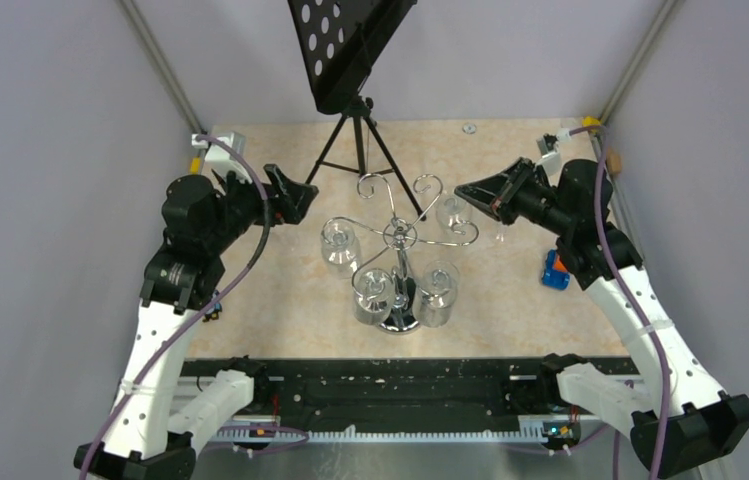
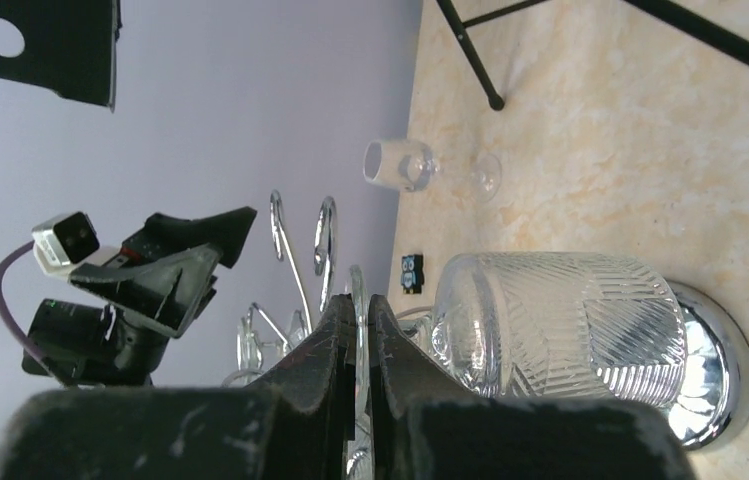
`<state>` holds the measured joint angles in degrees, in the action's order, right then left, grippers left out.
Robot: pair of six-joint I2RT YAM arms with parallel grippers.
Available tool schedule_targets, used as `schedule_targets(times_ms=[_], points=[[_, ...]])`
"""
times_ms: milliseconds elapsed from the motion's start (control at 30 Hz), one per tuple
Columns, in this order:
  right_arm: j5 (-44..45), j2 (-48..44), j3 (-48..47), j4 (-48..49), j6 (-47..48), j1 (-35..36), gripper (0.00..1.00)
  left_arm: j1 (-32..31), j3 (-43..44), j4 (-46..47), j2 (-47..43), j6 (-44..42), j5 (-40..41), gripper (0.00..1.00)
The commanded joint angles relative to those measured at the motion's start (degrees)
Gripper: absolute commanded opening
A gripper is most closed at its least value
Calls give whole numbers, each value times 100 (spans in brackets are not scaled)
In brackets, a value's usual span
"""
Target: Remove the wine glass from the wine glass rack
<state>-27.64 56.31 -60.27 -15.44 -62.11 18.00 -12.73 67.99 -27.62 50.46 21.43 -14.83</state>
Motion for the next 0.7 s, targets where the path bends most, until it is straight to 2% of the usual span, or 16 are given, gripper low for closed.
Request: schedule_targets(times_ms=[0, 200, 667], points=[[479, -118, -121, 939, -160, 55, 0, 34, 118, 534, -80, 218, -492, 95], [768, -117, -250, 1192, -203, 63, 0, 34, 125, 1185, -54, 693, -1176, 94], [1474, 89, -1027, 890, -21, 52, 0, 1, 130, 2633, 311, 2024, -2204, 91]])
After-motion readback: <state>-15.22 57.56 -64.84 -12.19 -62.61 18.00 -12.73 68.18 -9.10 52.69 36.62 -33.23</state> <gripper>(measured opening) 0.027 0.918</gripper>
